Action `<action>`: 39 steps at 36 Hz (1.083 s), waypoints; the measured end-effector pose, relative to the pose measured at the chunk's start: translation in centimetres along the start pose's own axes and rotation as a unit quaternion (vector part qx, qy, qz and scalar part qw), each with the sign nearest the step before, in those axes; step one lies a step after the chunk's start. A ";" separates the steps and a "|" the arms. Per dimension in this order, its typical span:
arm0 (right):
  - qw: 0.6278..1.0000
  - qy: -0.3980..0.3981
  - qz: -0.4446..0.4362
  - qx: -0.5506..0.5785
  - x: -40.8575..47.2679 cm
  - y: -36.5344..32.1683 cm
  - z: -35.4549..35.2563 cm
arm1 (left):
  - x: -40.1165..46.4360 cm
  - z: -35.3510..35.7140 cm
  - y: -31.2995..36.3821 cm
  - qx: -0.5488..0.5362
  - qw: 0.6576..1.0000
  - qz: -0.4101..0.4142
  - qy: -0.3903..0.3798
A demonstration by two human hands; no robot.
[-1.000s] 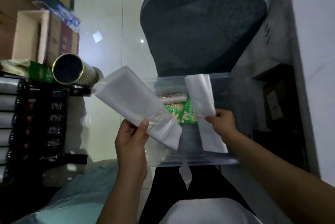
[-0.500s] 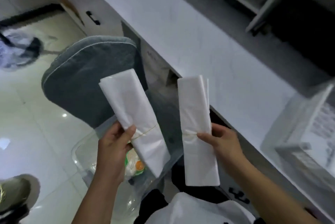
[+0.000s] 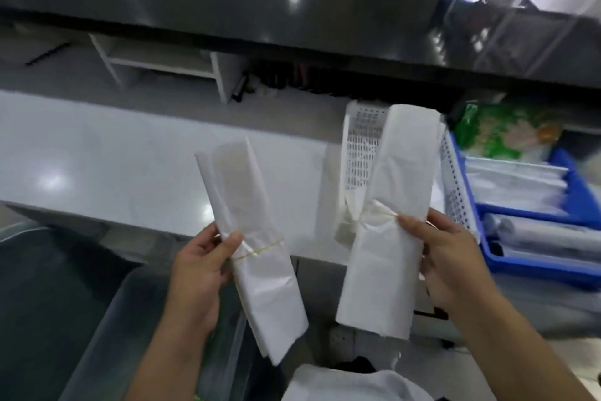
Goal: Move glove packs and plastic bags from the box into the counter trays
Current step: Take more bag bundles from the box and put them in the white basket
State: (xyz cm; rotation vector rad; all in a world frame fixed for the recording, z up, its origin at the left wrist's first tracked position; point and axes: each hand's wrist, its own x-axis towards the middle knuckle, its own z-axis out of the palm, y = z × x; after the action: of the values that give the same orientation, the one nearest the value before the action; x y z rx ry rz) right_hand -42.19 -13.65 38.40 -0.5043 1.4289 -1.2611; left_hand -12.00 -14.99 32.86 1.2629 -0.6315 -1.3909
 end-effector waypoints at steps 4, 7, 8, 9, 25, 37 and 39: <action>0.998 0.039 0.016 0.043 3.3 -2.5 -3.8 | 1.5 4.2 0.6 0.018 1.000 -0.007 -0.012; 0.998 0.035 0.028 0.047 5.9 -4.1 -6.4 | 2.7 6.9 0.6 0.029 1.000 -0.008 0.000; 0.998 0.028 0.032 0.041 6.8 -4.6 -7.2 | 3.0 7.7 0.6 0.032 0.999 -0.006 0.005; 0.999 0.019 0.037 0.032 7.8 -5.1 -7.9 | 3.3 8.3 0.5 0.034 0.999 -0.004 0.010; 0.984 -0.091 0.084 -0.129 22.7 -5.1 -1.1 | 4.1 12.2 0.0 0.024 0.995 0.032 0.094; 0.971 -0.073 0.075 -0.216 25.7 -0.8 0.7 | 6.2 11.7 0.3 0.022 0.994 0.005 0.110; 0.961 -0.079 0.052 -0.258 26.0 -0.9 0.4 | 6.9 11.7 0.4 0.017 0.994 -0.008 0.104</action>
State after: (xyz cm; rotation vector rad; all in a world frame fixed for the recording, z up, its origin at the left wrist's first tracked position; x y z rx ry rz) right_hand -49.88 -36.15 27.83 -0.8482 1.6225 -0.7355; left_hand -21.39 -24.65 34.27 1.4219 -0.5042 -1.2449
